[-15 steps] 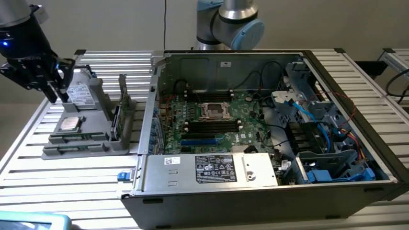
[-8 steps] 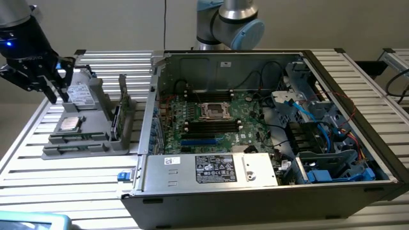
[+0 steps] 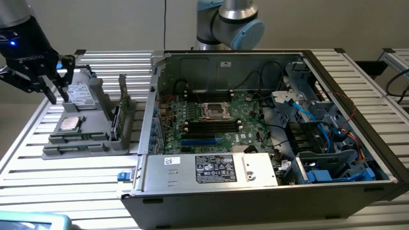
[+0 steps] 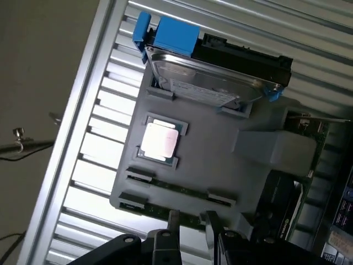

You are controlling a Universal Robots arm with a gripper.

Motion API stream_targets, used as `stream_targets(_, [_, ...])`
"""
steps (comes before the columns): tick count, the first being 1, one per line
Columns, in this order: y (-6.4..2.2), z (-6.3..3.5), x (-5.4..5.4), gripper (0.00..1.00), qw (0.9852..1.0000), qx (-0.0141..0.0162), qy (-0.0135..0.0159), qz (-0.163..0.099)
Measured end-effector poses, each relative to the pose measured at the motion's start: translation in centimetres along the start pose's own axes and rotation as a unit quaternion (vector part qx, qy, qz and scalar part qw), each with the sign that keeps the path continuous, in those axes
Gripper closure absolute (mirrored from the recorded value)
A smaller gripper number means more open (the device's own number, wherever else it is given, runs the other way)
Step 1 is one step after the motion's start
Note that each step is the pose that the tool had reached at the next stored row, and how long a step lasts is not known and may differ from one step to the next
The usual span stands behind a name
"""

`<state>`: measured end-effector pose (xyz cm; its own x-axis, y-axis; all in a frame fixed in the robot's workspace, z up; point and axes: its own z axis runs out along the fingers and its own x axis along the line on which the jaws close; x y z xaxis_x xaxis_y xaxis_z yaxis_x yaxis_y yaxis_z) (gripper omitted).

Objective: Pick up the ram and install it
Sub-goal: 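Pick up the ram and move it above insertion slot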

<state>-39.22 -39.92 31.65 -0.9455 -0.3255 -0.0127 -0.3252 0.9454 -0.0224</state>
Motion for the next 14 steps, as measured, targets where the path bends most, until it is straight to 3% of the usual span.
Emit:
stream_targets(4, [0.00,0.00,0.00,0.67,0.9993,0.0020,0.0000,-0.037])
stream_targets(7, [0.01,0.00,0.01,0.67,0.9979,0.0038,0.0002,-0.064])
stream_targets(11, [0.01,0.00,0.02,0.67,0.9949,0.0079,0.0010,-0.100])
stream_targets(14, [0.02,0.00,0.03,0.67,0.9918,0.0119,0.0022,-0.127])
